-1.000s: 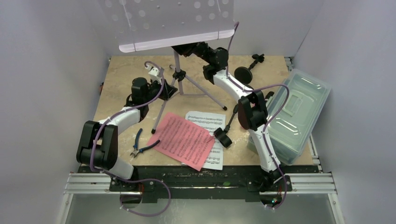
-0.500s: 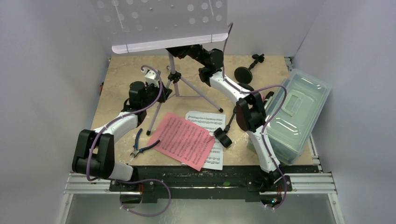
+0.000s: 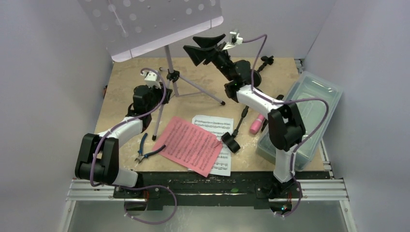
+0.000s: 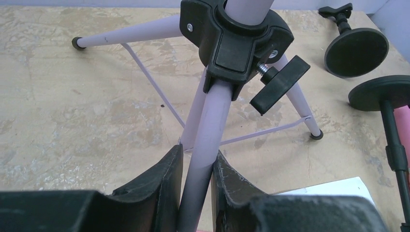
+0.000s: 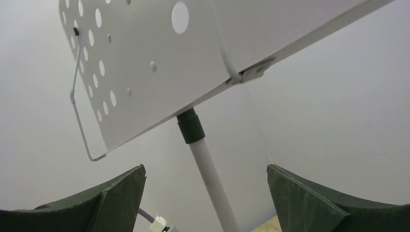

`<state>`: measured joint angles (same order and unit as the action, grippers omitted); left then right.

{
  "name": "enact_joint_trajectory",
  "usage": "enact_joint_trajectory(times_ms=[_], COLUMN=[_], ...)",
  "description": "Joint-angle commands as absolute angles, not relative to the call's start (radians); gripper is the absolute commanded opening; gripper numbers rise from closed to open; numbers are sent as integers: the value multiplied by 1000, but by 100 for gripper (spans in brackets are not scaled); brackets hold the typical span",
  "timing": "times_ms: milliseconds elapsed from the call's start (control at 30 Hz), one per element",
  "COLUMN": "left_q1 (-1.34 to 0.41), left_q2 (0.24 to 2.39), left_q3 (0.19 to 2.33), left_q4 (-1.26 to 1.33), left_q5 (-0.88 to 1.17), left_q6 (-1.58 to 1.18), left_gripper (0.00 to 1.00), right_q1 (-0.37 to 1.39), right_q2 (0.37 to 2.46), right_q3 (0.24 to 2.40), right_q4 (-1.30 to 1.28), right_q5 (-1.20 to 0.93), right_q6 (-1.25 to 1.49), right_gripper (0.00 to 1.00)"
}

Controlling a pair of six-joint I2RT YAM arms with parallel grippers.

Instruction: Set up the instrument practice props

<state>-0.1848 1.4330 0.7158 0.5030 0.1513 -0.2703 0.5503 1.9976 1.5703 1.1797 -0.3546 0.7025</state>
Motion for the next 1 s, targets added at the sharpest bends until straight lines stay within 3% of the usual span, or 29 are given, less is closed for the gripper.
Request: enact_joint_trajectory(times_ms=[0, 133, 333, 567, 833, 967], left_q1=[-175, -186, -189, -189, -189, -189], left_q2=[1431, 1443, 1488, 1505, 1511, 1510], left_q3=[709, 723, 741, 761, 780, 785], left_q4=[374, 367, 365, 326, 291, 282], left_q5=[28, 24, 68, 72, 67, 62], left_q6=[-342, -362, -422, -440, -435, -430], left_gripper=[0, 0, 0, 0, 0, 0], right_q1=[531, 521, 529, 596, 736, 804], right_q2=[1827, 1725, 1628, 1598, 1579, 1601], right_q3=[1433, 1276, 1056, 1069, 1059, 1026], right_q4=[987, 764, 754, 543, 565, 712], right_q5=[-272, -223, -202, -119, 110, 113], right_q6=[722, 712, 583, 553, 326, 10], right_gripper=[99, 99, 99, 99, 99, 99])
